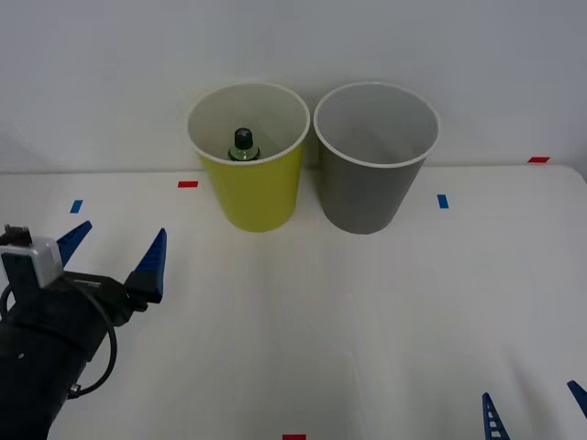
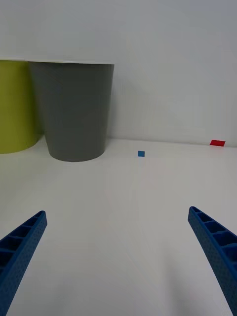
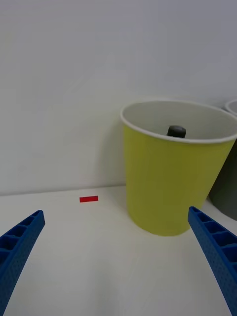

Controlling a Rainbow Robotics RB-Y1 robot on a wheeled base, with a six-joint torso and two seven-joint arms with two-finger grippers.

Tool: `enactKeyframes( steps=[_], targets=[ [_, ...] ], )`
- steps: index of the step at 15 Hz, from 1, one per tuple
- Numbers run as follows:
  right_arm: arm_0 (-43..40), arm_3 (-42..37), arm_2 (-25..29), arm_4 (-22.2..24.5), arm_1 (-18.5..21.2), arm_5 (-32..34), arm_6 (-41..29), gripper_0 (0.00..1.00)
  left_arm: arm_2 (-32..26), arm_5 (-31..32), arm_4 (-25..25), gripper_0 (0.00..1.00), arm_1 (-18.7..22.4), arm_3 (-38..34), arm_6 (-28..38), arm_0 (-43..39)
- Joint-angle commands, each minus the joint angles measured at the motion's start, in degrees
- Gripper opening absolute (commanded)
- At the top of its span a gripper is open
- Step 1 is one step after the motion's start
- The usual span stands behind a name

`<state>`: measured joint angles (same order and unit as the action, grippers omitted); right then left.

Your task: Put cans in the gray bin and PET bottles in the light green bin.

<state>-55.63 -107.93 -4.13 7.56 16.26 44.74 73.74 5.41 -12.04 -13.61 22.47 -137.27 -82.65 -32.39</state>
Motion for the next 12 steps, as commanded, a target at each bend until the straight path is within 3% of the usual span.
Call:
enactKeyframes(
  steps=[1, 4, 7, 12],
  targets=[
    [0.00, 0.00, 0.00, 0.00, 0.00, 0.00, 0.00, 1.00, 2.24, 8.08, 1.40, 1.00, 2.23, 5.79, -0.32, -5.84],
    [0.00, 0.00, 0.00, 0.00, 0.00, 0.00, 0.00, 1.00, 2.41, 14.15, 2.01, 1.00, 2.14, 7.37, -0.76, -9.71],
    [0.00, 0.00, 0.00, 0.00, 0.00, 0.00, 0.00, 1.00, 3.99, 26.80, 7.02, 1.00, 1.70, 15.10, -0.32, -11.21],
    [0.00, 0.00, 0.00, 0.00, 0.00, 0.00, 0.00, 1.00, 3.64, 34.62, 13.09, 1.00, -2.70, 19.06, 0.82, -18.32]
  ],
)
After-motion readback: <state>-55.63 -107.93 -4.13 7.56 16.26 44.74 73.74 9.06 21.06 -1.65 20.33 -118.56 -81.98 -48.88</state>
